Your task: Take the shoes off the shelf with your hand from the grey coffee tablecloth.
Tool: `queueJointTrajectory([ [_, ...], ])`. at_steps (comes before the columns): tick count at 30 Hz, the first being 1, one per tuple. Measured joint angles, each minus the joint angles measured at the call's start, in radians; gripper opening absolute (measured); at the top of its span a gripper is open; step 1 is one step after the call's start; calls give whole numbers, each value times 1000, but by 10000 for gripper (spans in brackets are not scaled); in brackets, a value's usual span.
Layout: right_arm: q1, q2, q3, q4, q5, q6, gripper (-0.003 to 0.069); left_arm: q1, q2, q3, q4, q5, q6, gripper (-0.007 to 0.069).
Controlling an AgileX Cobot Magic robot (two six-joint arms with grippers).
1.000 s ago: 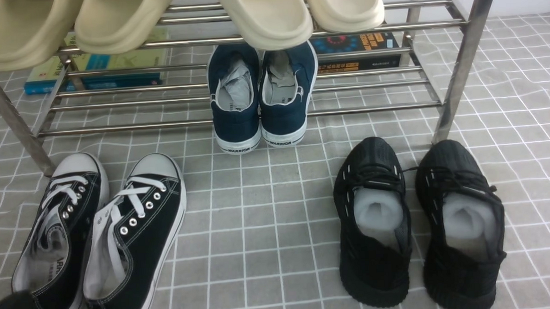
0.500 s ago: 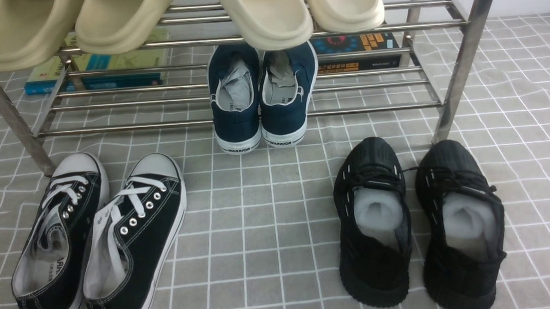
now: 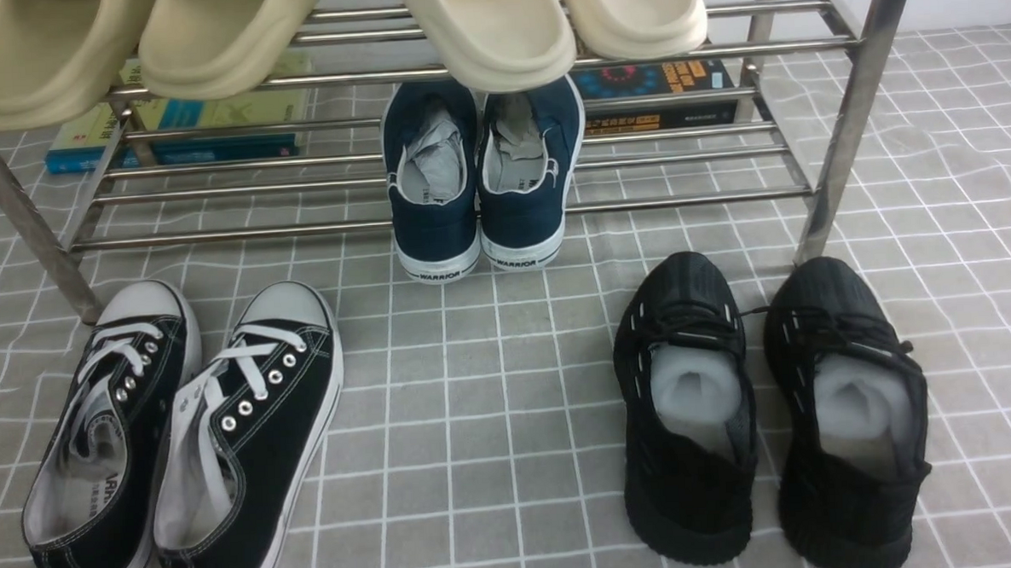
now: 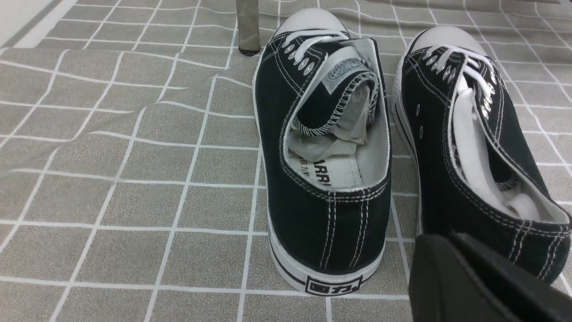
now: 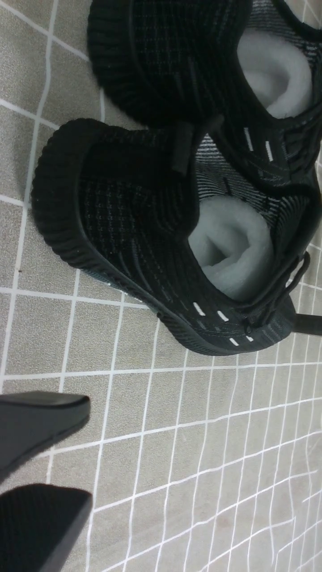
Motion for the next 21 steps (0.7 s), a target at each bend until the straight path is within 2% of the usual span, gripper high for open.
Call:
queueJointTrajectory([
  [21, 0, 0, 0, 0, 0, 0, 239, 23, 0, 0, 3, 0, 0, 45],
])
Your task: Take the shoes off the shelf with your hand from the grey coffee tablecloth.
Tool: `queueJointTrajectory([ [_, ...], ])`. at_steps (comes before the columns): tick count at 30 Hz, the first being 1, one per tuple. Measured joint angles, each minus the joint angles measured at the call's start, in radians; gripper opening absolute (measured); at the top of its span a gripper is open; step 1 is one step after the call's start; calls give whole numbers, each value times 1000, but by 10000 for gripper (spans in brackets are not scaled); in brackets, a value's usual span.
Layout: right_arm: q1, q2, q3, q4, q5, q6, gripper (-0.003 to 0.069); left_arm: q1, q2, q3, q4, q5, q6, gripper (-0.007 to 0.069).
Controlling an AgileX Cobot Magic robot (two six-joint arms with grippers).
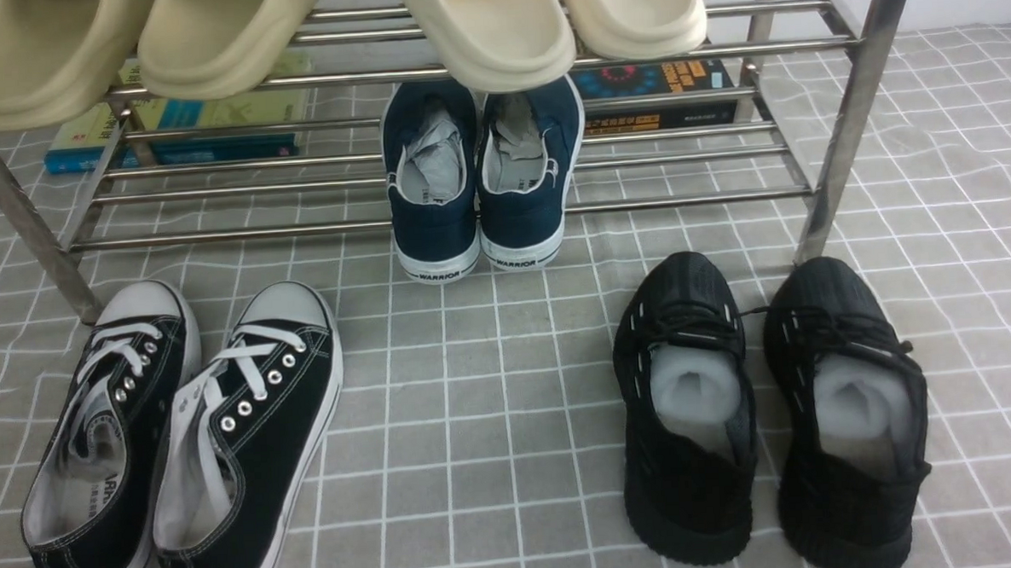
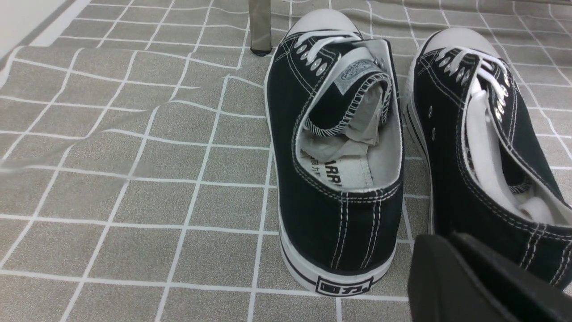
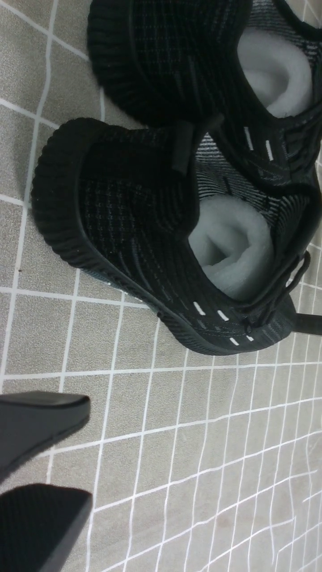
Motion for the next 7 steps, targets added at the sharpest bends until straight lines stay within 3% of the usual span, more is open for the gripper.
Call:
queueJointTrajectory([
  [7, 0, 0, 0, 0, 0, 0, 239, 0, 0, 0, 0, 0, 0, 54],
])
